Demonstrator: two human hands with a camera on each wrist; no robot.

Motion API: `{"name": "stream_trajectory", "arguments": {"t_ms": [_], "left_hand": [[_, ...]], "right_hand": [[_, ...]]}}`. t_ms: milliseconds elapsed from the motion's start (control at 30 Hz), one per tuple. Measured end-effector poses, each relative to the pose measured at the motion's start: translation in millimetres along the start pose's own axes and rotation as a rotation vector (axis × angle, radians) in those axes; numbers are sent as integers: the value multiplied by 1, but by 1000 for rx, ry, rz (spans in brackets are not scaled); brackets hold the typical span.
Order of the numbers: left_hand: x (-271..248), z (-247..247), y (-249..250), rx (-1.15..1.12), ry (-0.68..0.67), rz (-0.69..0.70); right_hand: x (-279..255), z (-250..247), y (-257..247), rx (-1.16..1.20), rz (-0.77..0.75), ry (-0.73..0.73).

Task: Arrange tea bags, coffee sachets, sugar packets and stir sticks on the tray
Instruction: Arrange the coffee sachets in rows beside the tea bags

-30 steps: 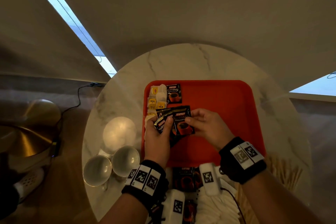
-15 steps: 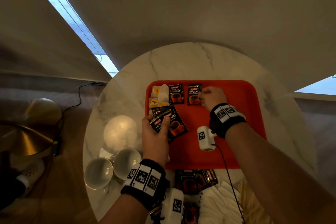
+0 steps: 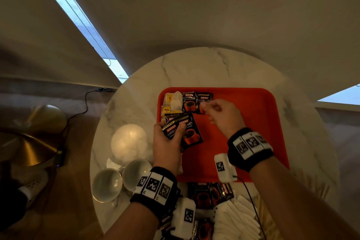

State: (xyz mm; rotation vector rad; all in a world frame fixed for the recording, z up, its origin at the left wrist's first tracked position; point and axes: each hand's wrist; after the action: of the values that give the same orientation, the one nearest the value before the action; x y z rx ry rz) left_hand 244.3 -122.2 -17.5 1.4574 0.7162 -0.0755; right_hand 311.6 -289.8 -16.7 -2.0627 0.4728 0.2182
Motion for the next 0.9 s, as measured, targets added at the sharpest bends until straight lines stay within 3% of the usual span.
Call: {"name": "stream_trajectory", "arguments": {"t_ms": [100, 167, 267, 367, 633, 900], "left_hand": [[-1, 4, 0, 23, 9, 12], [-3, 6, 0, 35, 22, 12], [-4, 4, -2, 62, 66, 26], [-4, 1, -2, 85, 105, 45], [-4, -2, -1, 43, 100, -104], [-6, -6, -1, 19, 55, -113]], "right_hand": [[-32, -2, -4, 65, -30, -210], [-40, -2, -2, 116, -33, -275], [-31, -2, 9, 178, -8, -176], [-8, 2, 17, 93, 62, -39], [42, 38, 21, -100, 119, -30], [37, 42, 17, -164, 85, 66]]}}
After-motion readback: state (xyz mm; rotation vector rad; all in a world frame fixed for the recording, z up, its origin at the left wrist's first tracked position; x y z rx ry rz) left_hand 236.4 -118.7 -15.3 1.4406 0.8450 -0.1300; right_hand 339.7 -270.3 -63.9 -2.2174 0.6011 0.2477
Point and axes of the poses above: each hand's wrist, its own x-axis towards the middle knuckle, its own z-axis out of the palm, y = z × x, and after that the axes turned 6 degrees about y, right-handed
